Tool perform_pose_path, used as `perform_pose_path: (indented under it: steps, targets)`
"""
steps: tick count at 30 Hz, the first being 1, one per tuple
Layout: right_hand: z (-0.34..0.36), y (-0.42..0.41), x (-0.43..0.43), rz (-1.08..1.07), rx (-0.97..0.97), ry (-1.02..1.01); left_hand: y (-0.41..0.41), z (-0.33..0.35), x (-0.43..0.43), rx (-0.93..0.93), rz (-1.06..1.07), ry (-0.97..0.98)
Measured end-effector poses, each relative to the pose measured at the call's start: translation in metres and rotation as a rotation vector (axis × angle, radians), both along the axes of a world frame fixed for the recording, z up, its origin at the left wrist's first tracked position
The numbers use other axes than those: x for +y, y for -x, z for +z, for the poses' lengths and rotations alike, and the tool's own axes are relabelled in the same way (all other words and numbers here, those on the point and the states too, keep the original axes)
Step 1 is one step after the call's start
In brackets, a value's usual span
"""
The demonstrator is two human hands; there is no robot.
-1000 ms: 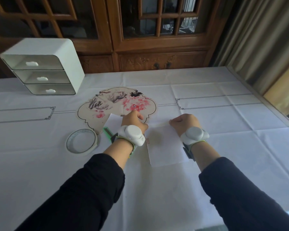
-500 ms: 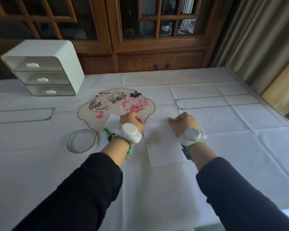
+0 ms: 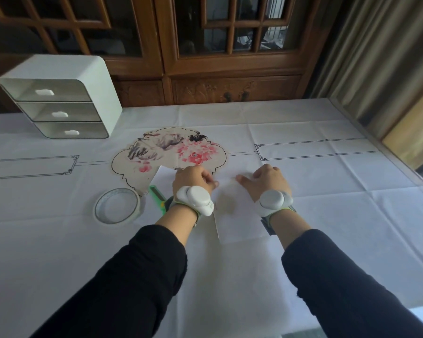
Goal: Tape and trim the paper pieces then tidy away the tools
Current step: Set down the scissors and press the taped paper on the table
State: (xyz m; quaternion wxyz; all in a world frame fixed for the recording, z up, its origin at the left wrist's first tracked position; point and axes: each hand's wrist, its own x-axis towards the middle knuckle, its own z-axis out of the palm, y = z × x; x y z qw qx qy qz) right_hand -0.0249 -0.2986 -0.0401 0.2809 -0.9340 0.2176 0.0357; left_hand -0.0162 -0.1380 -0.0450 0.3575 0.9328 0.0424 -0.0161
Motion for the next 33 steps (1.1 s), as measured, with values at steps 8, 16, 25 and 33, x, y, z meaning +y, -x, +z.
perform_pose_path:
  steps: [8,16,25,33]
  targets:
    - [-0.006,-0.001,-0.009,-0.01,-0.079,-0.083,0.0,-0.005,0.007,-0.029,-0.011,0.068]
    - [0.0,0.005,0.005,0.019,-0.114,0.159,0.006,0.005,0.013,-0.07,-0.047,0.06]
    - [0.008,0.018,0.038,0.124,-0.275,-0.055,0.04,0.017,0.087,-0.204,0.152,0.12]
    - [0.007,0.035,0.082,0.194,-0.276,-0.173,0.085,0.012,0.145,-0.018,0.245,-0.097]
